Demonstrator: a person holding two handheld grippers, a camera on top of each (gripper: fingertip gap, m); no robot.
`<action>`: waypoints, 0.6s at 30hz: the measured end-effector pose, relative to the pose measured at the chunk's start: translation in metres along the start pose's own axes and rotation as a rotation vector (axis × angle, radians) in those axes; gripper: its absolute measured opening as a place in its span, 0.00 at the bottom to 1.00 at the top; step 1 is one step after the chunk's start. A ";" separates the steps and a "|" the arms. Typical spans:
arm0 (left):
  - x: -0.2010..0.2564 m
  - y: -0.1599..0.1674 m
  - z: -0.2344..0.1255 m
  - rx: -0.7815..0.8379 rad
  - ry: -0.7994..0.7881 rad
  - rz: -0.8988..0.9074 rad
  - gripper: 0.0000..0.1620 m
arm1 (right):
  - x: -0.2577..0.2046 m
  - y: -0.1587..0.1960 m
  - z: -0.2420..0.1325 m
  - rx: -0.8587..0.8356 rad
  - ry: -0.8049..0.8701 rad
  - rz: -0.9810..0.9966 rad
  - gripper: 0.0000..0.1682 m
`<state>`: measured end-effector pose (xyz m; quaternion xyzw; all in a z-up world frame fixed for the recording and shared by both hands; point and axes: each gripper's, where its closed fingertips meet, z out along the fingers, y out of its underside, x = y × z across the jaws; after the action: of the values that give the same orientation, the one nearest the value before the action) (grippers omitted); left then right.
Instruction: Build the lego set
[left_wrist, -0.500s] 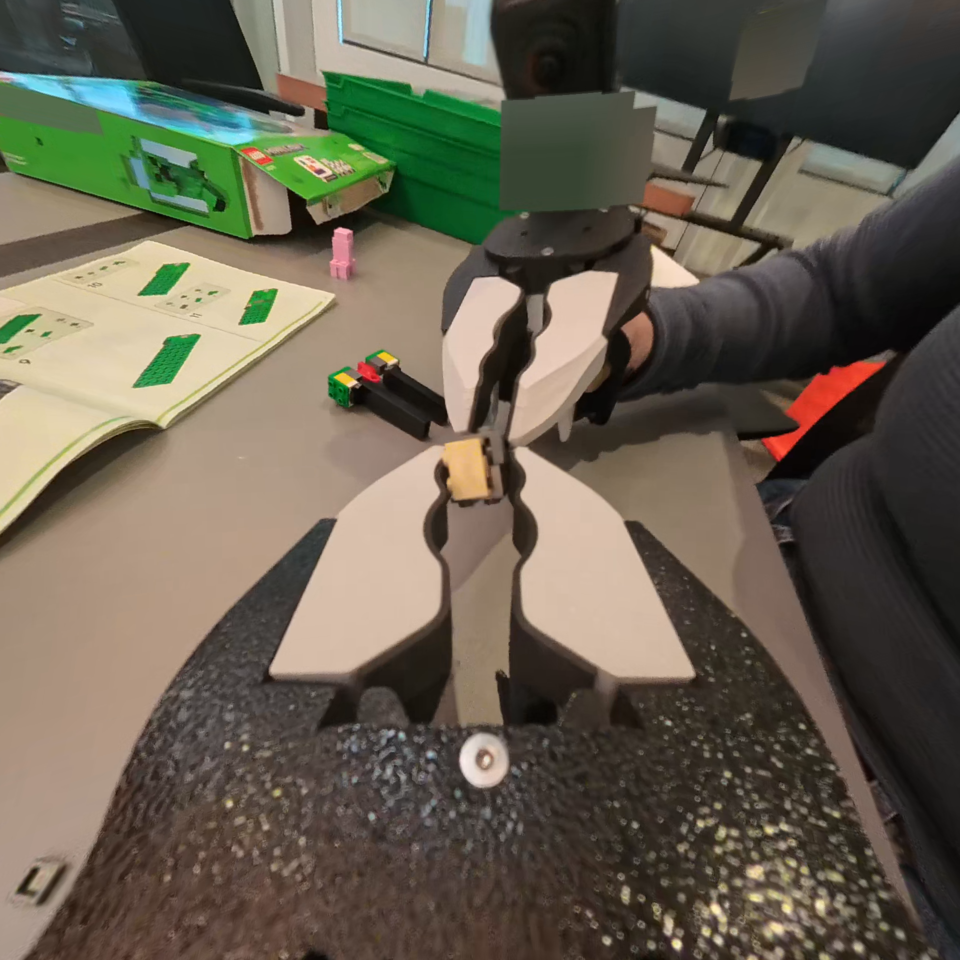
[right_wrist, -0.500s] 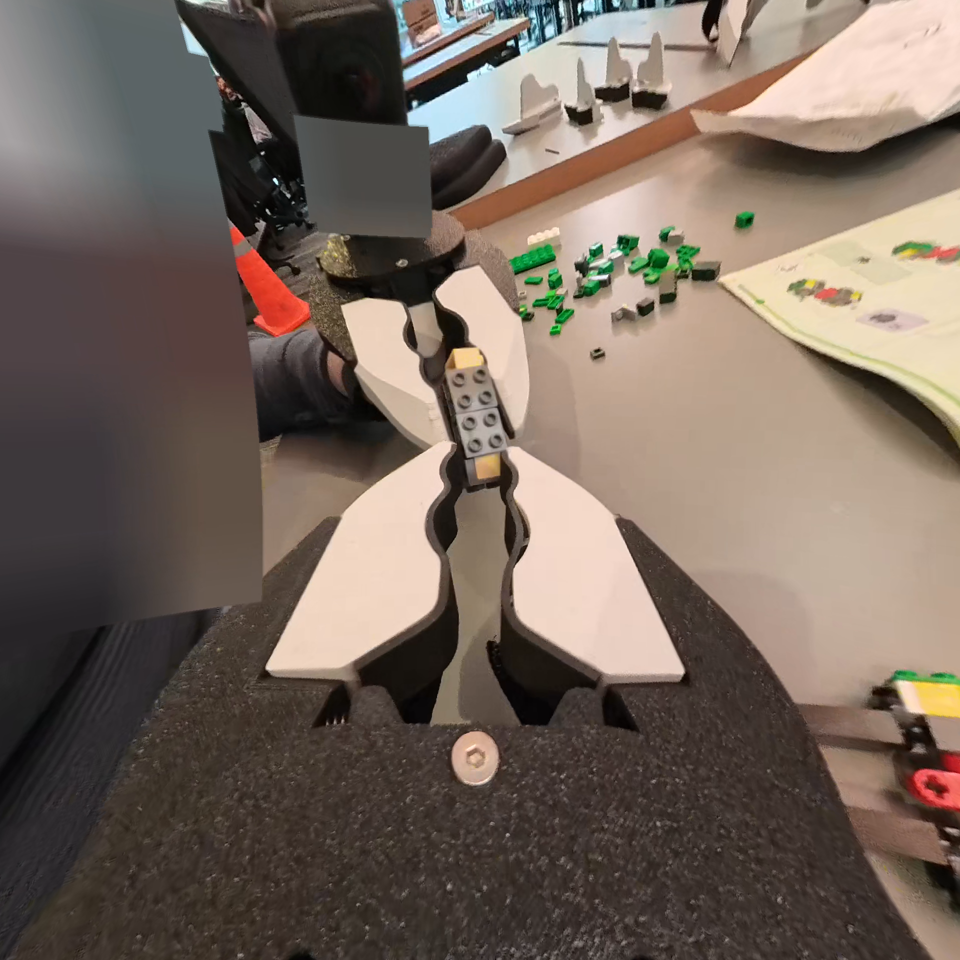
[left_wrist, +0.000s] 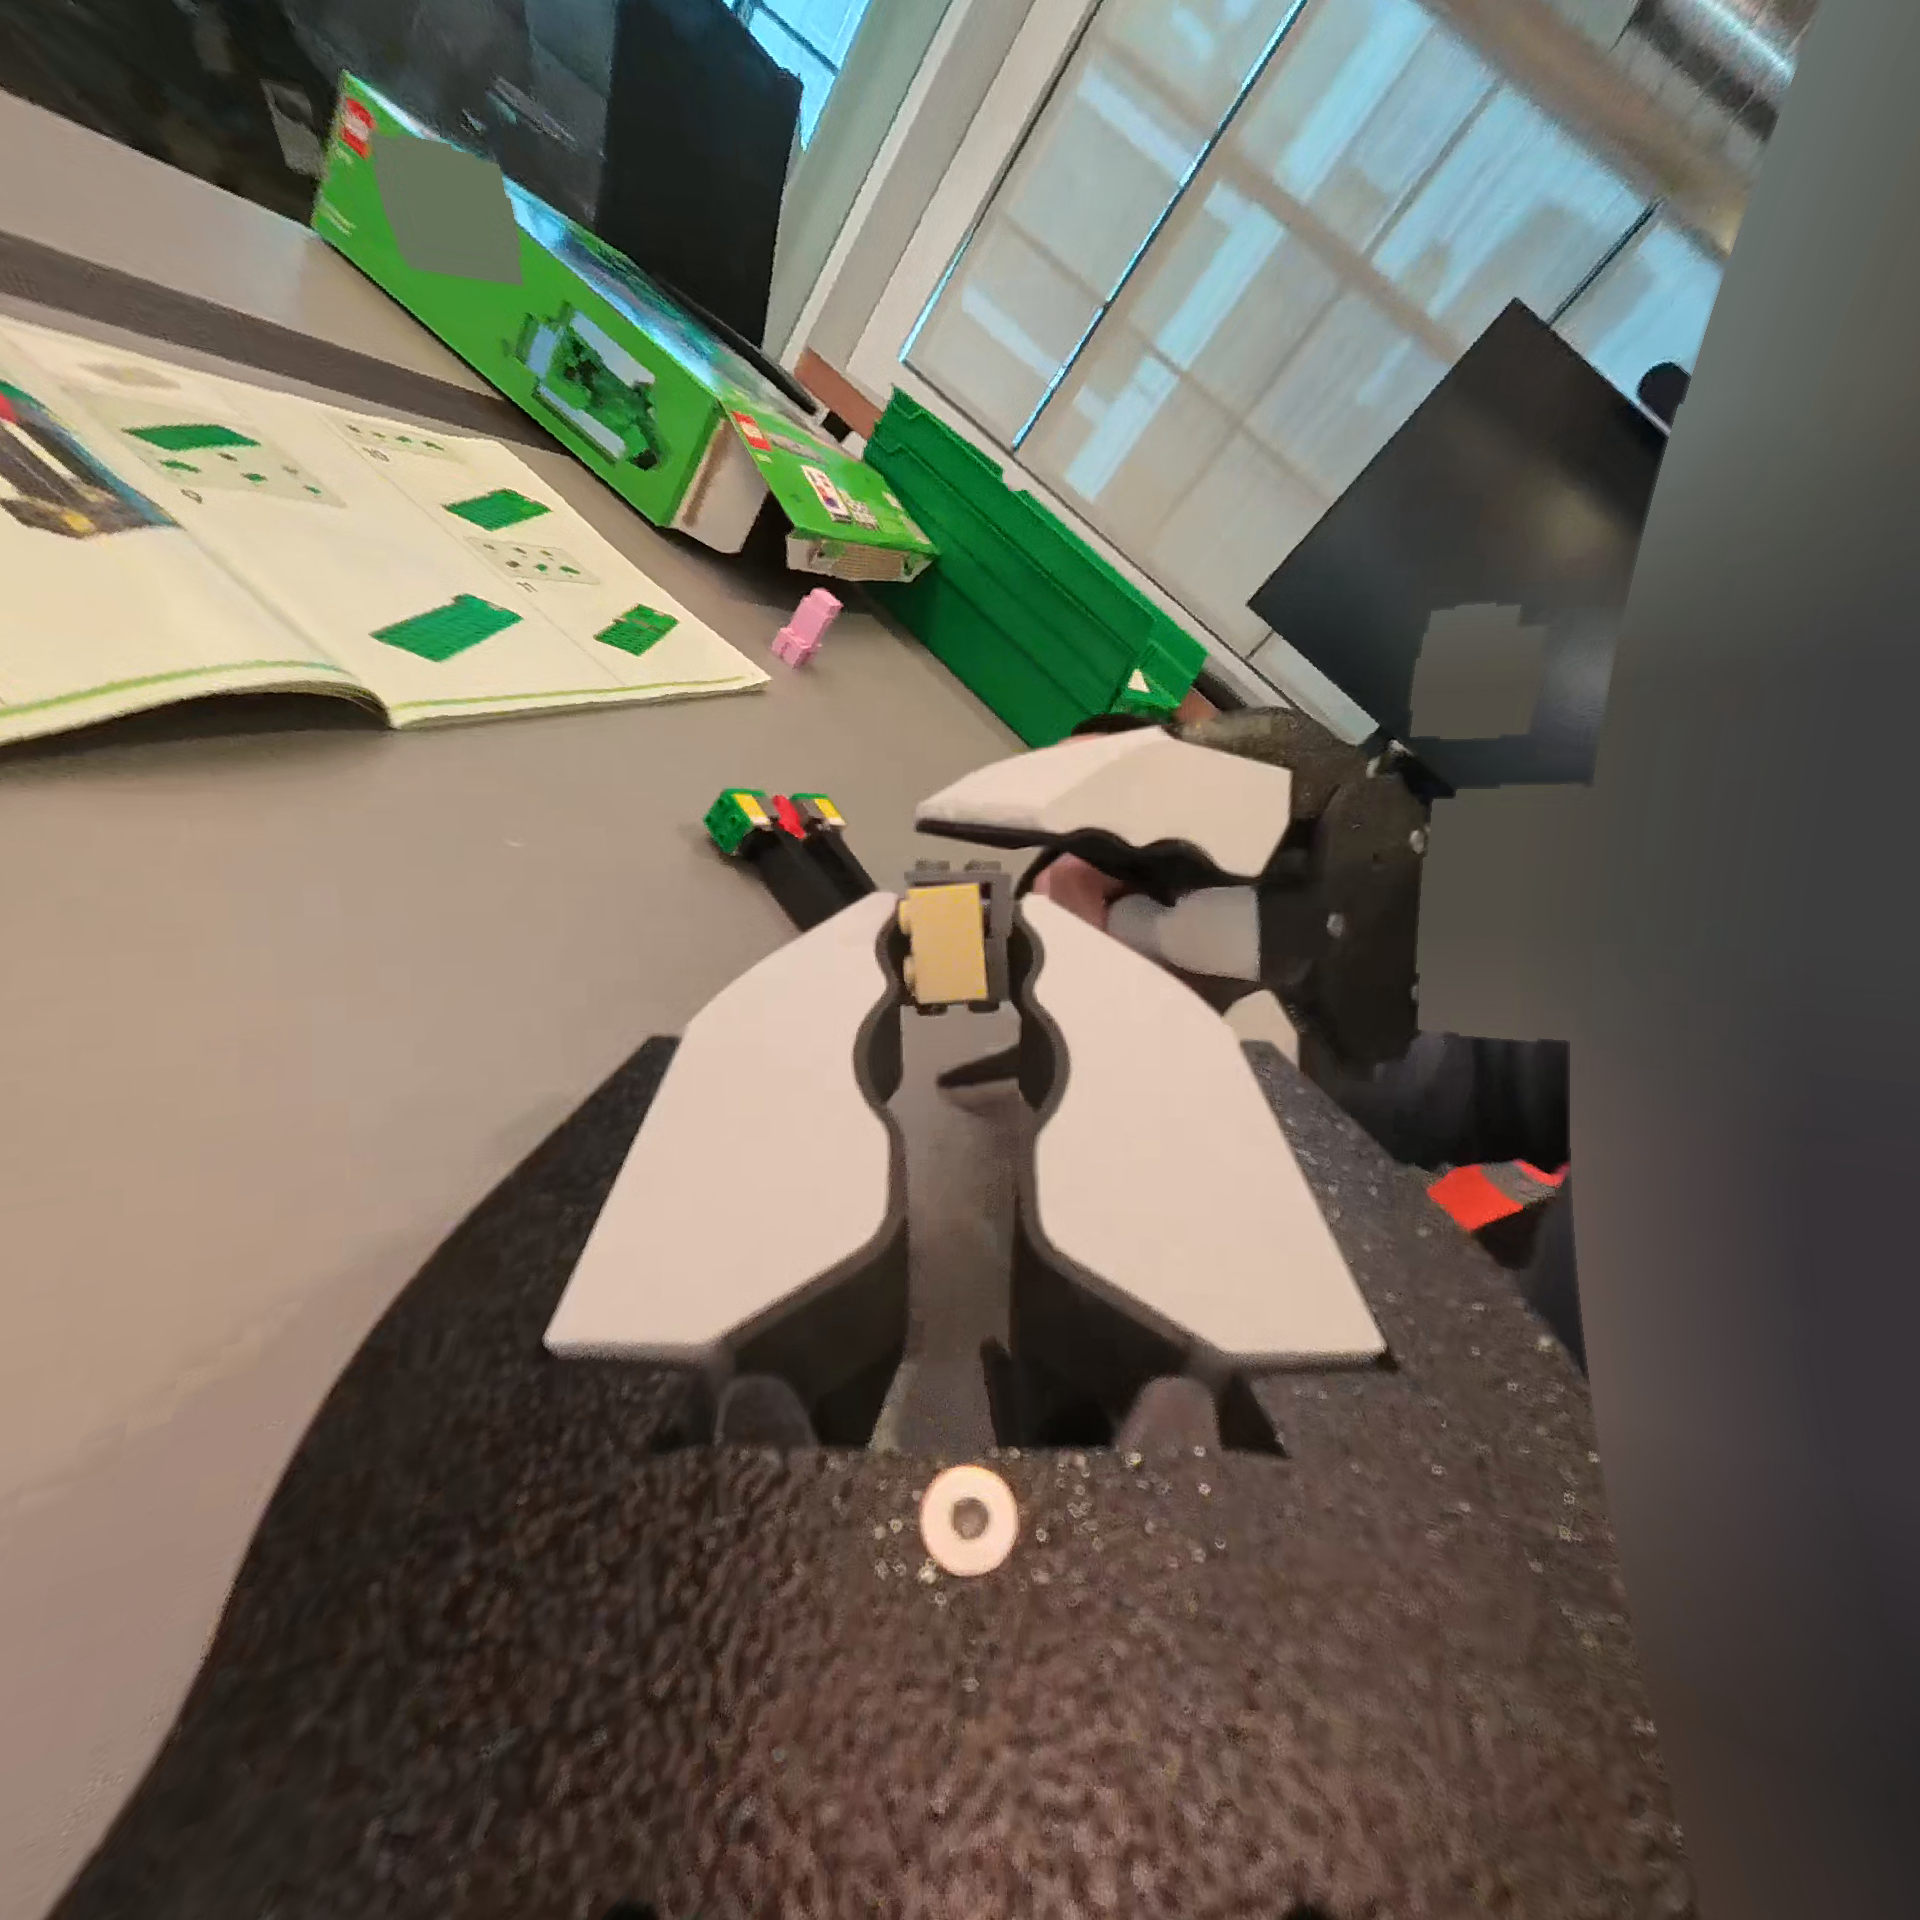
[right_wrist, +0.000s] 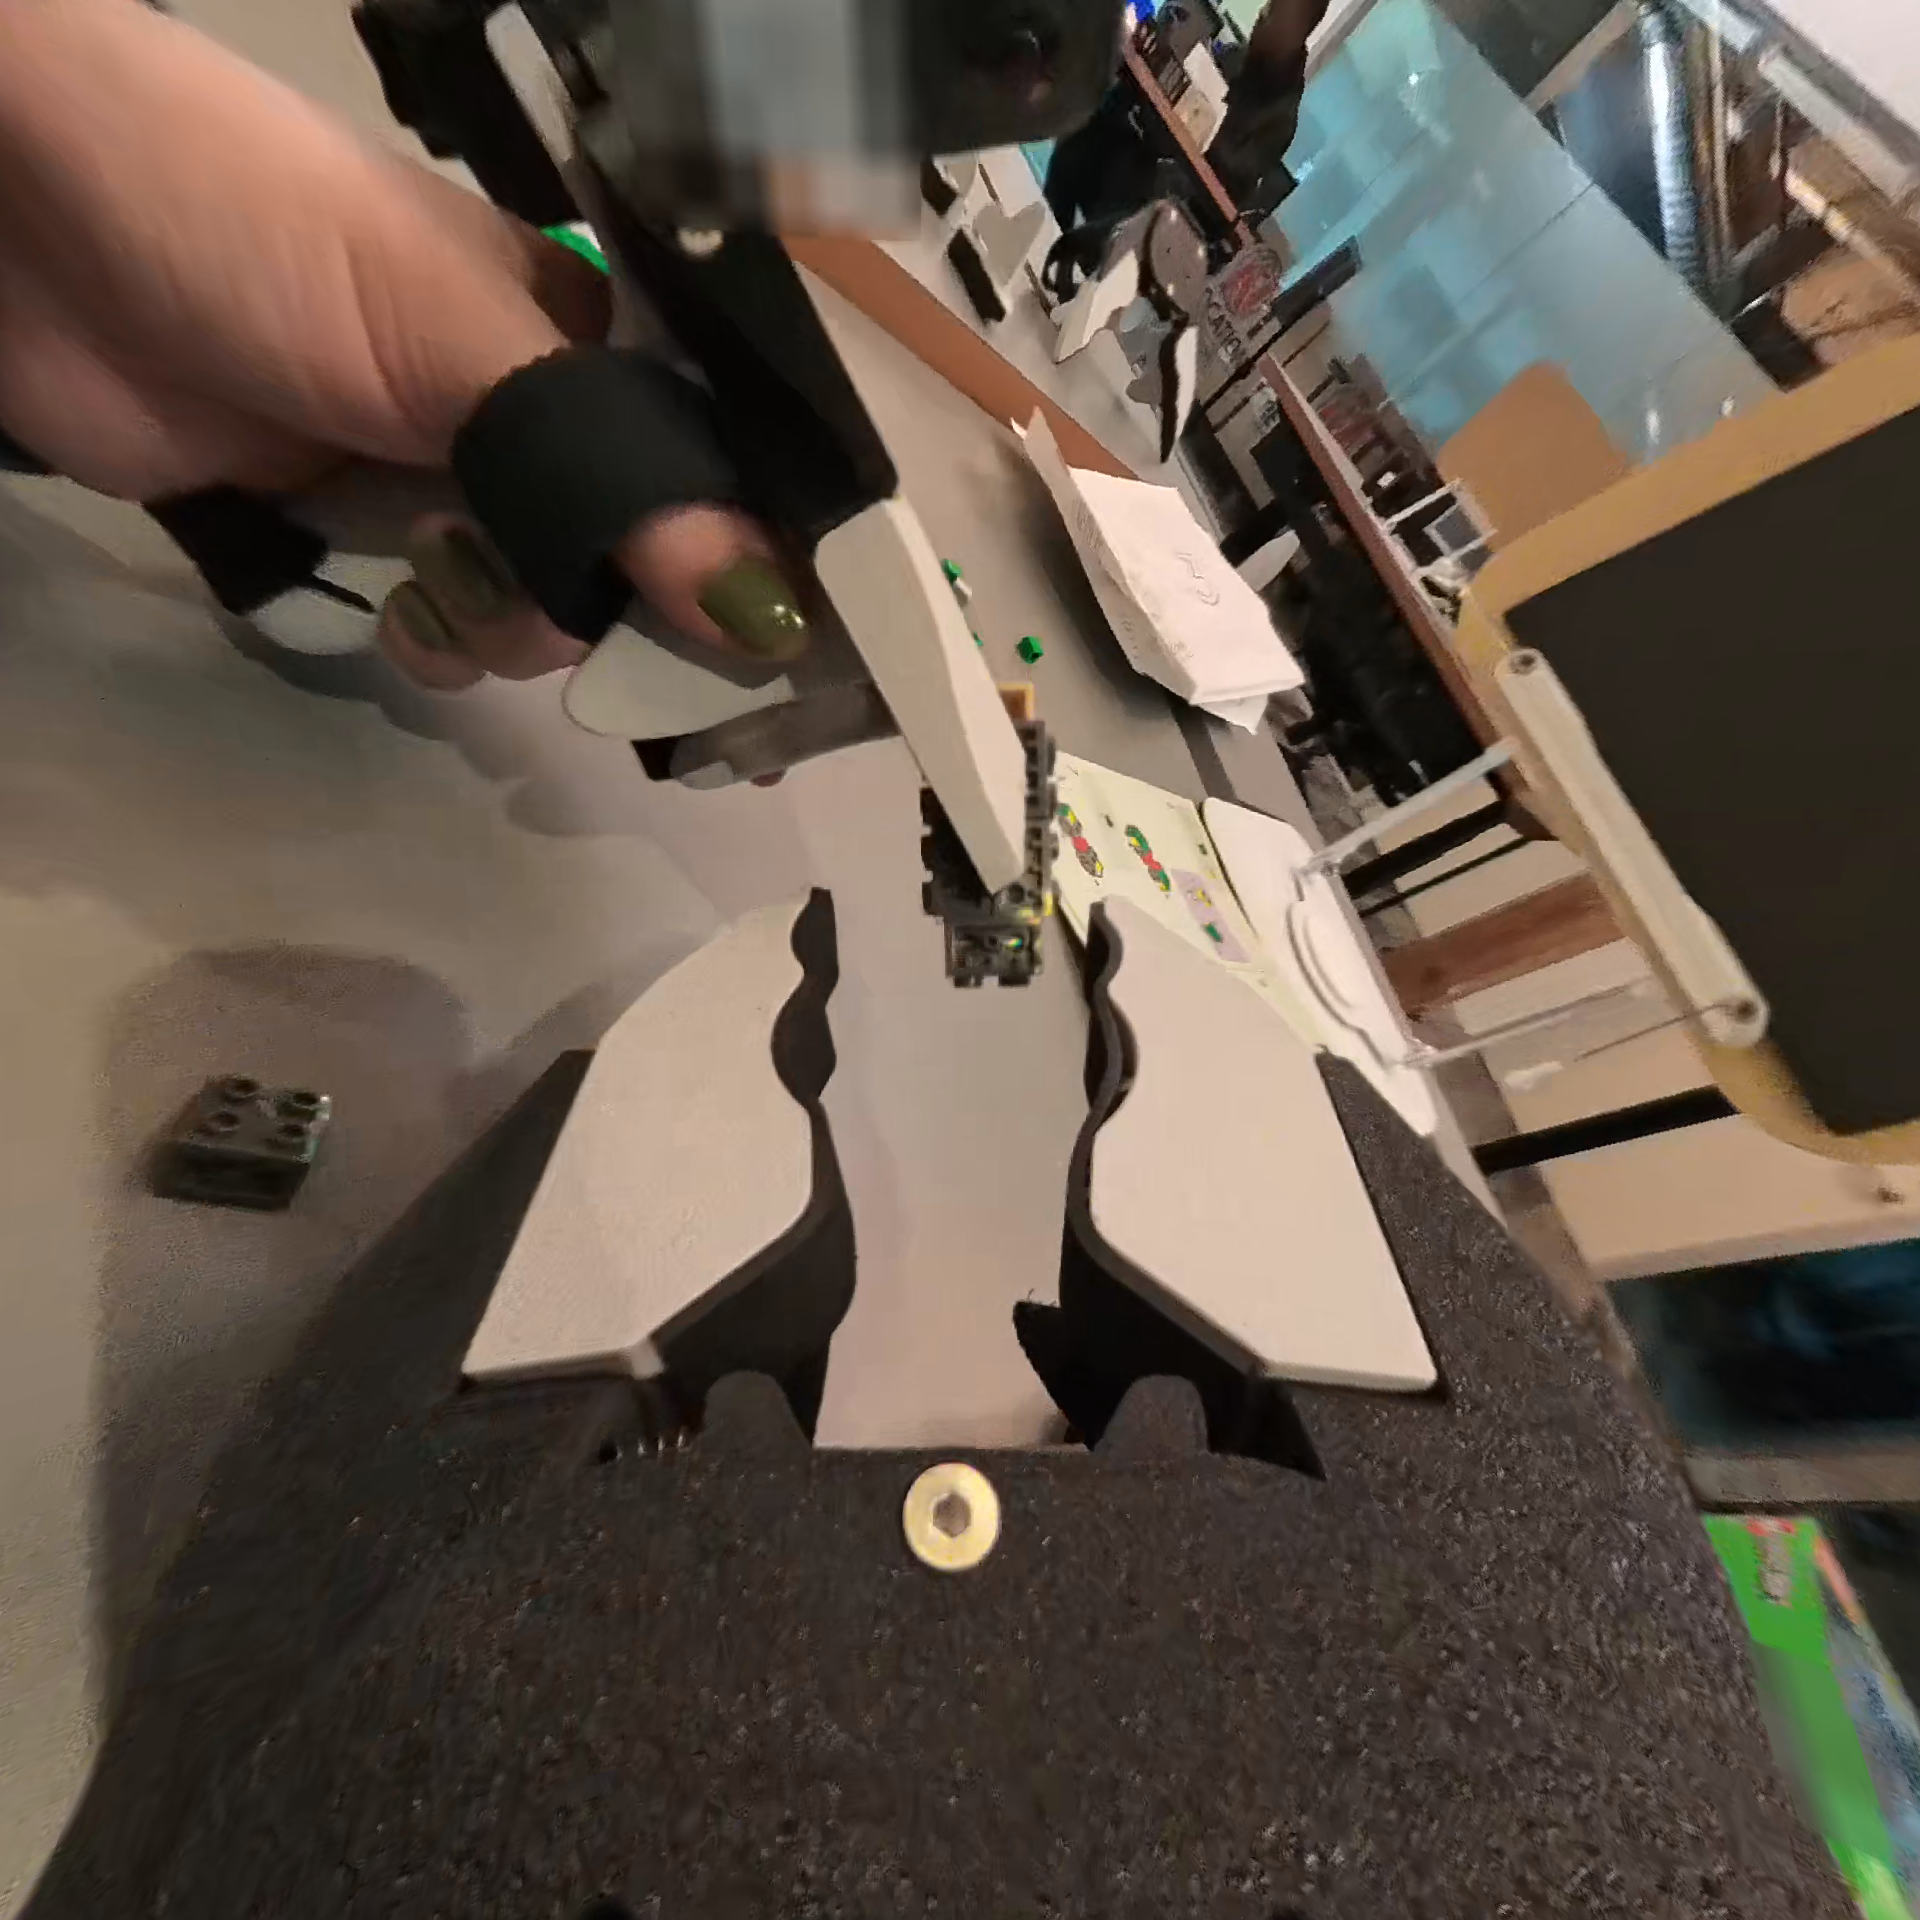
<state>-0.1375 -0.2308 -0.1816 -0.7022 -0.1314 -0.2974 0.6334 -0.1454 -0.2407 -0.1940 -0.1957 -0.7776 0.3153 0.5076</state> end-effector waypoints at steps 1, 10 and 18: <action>0.002 0.004 0.001 -0.014 0.010 -0.009 0.10 | 0.000 0.000 0.001 -0.008 0.014 -0.017 0.25; 0.031 0.006 -0.007 0.040 0.072 0.197 0.41 | -0.001 -0.003 -0.007 0.081 -0.123 0.360 0.15; 0.026 -0.005 -0.009 0.000 -0.339 0.872 0.46 | 0.011 -0.034 -0.026 0.406 -0.605 1.131 0.15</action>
<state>-0.1227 -0.2435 -0.1620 -0.7307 0.0743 0.1155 0.6687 -0.1254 -0.2509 -0.1553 -0.3764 -0.5887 0.7135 0.0508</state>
